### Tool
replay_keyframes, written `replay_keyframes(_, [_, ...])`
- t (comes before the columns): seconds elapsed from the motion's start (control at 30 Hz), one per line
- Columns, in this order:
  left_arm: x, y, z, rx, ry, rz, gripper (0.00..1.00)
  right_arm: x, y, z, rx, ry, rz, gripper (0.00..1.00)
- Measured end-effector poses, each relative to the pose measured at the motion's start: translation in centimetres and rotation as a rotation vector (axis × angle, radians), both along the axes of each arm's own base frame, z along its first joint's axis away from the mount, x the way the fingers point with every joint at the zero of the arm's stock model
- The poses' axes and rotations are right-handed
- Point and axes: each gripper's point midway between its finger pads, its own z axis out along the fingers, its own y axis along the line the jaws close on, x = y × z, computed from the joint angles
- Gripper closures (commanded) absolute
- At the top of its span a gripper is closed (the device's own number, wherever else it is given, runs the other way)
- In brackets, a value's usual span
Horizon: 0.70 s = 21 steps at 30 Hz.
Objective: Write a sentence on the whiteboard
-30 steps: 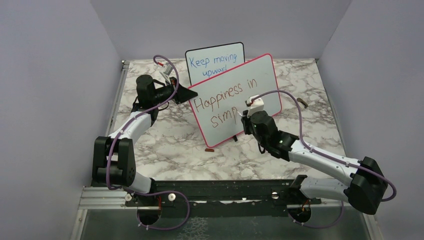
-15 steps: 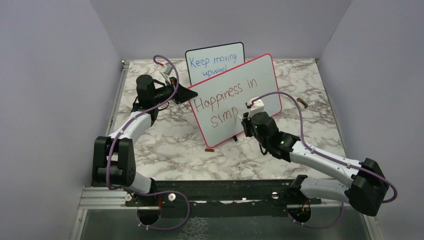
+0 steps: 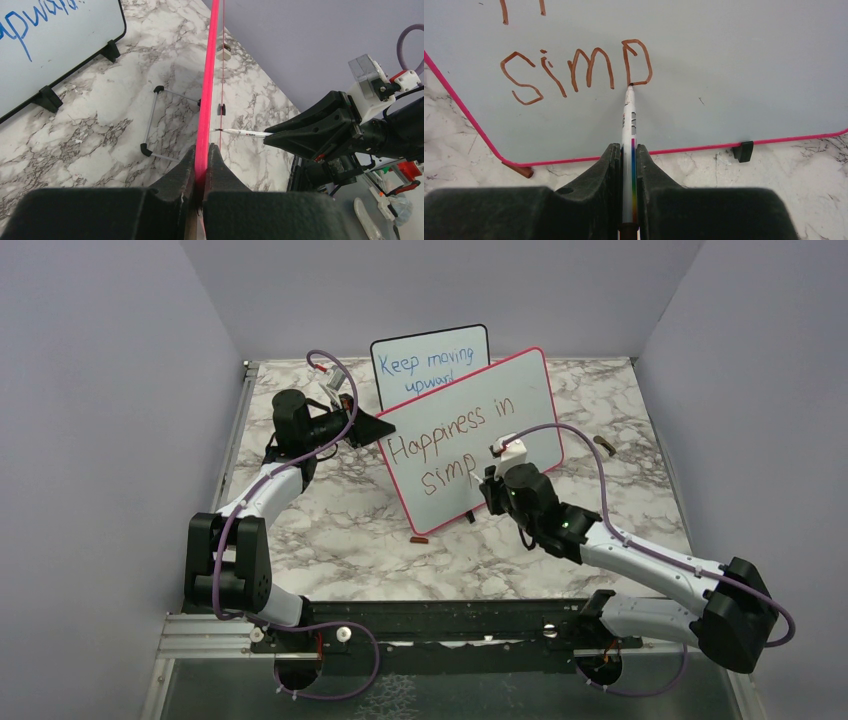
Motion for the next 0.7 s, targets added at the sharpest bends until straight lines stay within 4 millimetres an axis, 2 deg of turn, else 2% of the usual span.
replay_keyframes(0.23, [0.0, 0.0, 0.0, 0.0, -0.001, -0.001, 1.0, 0.0, -0.2, 0.3, 0.002, -0.005, -0.003, 0.99])
replay_keyframes(0.7, [0.0, 0.0, 0.0, 0.002, 0.0, -0.001, 1.0, 1.5, -3.0, 2.5, -0.055, -0.094, -0.1, 0.99])
